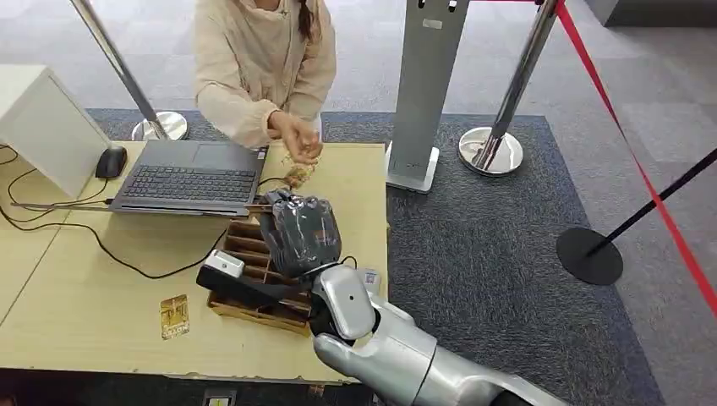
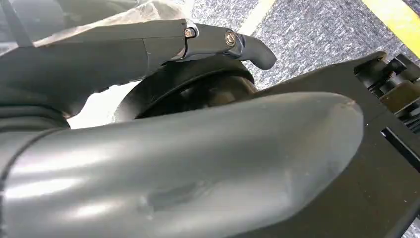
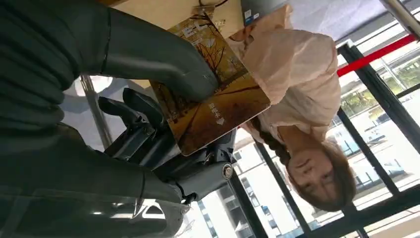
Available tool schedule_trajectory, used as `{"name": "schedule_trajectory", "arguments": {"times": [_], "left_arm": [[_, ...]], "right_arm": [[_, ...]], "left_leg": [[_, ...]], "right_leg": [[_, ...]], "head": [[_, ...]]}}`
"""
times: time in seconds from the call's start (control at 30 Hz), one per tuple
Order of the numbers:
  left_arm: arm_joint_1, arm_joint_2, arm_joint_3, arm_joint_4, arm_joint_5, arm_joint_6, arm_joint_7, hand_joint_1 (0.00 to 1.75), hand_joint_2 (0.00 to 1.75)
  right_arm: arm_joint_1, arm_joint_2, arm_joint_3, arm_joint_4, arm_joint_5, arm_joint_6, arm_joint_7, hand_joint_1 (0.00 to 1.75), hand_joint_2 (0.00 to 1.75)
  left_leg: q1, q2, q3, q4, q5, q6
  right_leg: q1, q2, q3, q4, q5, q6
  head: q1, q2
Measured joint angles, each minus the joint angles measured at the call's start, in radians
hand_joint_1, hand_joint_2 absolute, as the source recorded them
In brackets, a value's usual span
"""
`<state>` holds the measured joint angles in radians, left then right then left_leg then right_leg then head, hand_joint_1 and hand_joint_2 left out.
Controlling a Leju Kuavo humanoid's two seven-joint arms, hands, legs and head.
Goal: Pass the card to the sensor for recognition and then transmit it.
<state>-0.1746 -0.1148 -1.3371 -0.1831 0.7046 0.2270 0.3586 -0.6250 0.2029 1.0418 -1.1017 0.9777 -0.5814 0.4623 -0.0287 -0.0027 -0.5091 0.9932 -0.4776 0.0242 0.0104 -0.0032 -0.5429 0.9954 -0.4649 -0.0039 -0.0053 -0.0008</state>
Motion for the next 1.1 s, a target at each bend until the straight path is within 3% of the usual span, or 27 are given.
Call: {"name": "schedule_trajectory", "arguments": {"times": [0.23, 0.57, 0.67, 0.87, 1.1], "left_arm": [[0.001, 0.000, 0.000, 0.000, 0.003, 0.002, -0.005, 0.00, 0.00], [0.008, 0.001, 0.014, 0.003, 0.019, 0.012, -0.022, 0.00, 0.00], [0.013, 0.002, 0.024, 0.003, 0.025, 0.016, -0.041, 0.00, 0.00], [0.027, 0.031, 0.035, 0.006, 0.043, -0.035, -0.142, 0.00, 0.00], [0.031, 0.037, 0.053, 0.006, 0.060, -0.037, -0.155, 0.00, 0.00]], "right_arm": [[0.007, -0.015, 0.000, -0.062, 0.075, 0.013, 0.032, 1.62, 1.75], [0.084, -0.122, -0.032, -0.333, 0.229, 0.082, 0.090, 1.57, 1.75], [0.122, -0.158, -0.047, -0.410, 0.254, 0.092, 0.093, 1.57, 1.75], [0.214, -0.220, -0.075, -0.523, 0.294, 0.101, 0.092, 1.59, 1.75], [0.312, -0.278, -0.109, -0.556, 0.246, 0.083, 0.089, 1.62, 1.75]], "left_leg": [[0.000, 0.000, 0.000, 0.000, 0.000, 0.000], [0.000, 0.001, 0.001, 0.000, 0.000, 0.000], [0.000, 0.000, 0.001, 0.000, 0.000, 0.000], [0.000, 0.001, 0.001, 0.000, 0.000, 0.000], [0.000, 0.001, 0.001, 0.000, 0.000, 0.000]], "right_leg": [[0.000, 0.000, 0.000, 0.000, 0.000, 0.000], [0.000, 0.000, 0.000, 0.000, 0.000, 0.000], [0.000, 0.000, 0.000, -0.001, 0.000, 0.000], [0.000, 0.000, 0.000, 0.000, 0.000, 0.000], [0.000, 0.000, 0.000, 0.000, 0.000, 0.000]], "head": [[0.000, 0.000], [0.000, 0.000], [0.000, 0.000], [0.000, 0.000], [0.000, 0.000]]}}
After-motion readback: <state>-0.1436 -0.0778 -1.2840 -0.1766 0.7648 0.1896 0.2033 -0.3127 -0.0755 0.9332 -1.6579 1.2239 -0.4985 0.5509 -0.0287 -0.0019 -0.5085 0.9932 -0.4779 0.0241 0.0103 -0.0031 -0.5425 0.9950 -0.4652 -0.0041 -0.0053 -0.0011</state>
